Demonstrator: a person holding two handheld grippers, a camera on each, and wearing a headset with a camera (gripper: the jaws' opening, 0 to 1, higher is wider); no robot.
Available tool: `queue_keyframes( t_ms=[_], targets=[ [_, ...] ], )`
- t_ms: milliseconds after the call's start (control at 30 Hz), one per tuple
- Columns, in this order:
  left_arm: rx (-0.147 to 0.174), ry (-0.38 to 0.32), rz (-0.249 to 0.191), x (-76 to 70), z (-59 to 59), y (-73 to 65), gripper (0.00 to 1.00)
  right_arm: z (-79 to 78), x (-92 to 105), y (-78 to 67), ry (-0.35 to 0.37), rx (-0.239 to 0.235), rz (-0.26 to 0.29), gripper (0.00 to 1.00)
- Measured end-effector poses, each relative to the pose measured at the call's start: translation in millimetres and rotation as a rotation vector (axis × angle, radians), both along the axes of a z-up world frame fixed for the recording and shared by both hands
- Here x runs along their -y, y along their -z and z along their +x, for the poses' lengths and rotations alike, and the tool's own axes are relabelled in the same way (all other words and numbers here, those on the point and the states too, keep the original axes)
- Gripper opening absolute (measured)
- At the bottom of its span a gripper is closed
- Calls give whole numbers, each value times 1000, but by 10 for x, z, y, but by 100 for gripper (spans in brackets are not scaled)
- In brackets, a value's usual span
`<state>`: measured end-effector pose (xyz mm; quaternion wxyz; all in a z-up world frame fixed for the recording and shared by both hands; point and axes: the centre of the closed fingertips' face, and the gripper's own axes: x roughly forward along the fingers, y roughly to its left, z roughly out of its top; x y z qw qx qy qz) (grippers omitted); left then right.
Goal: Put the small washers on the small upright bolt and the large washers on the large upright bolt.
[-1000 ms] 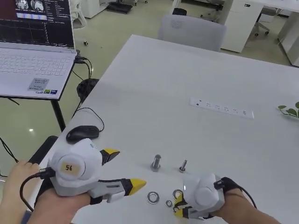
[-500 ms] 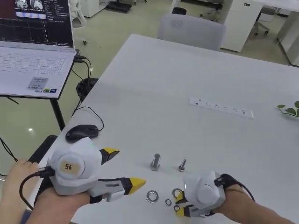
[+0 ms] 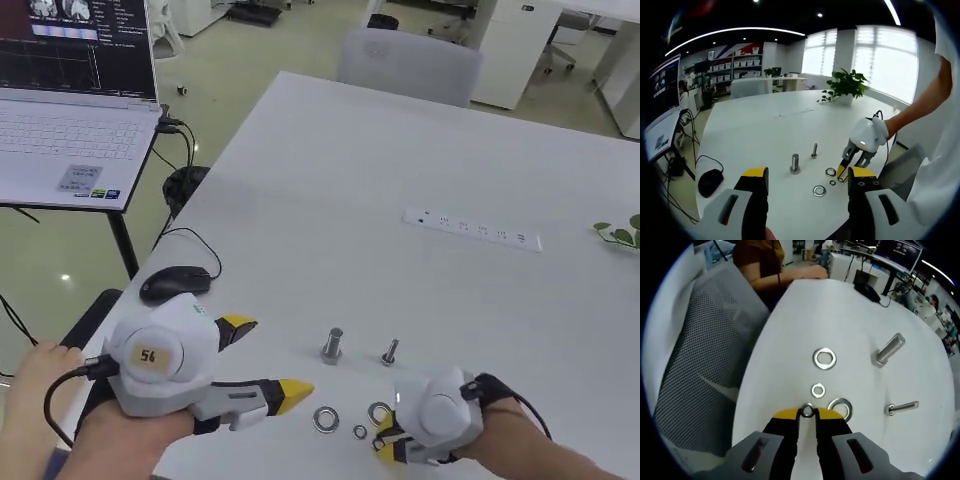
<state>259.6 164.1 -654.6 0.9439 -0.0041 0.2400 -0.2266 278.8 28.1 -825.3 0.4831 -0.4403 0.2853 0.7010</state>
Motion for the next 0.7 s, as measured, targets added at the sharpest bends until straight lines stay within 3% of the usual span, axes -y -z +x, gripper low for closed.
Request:
queue_keyframes(
  t_ms=[433, 700],
  targets=[
    [2, 5, -2, 30, 2, -5, 64, 99, 91, -103, 76, 1, 26, 13],
    [4, 14, 0, 54, 16, -14, 64, 267, 139, -297, 180, -2, 88, 13]
  ],
)
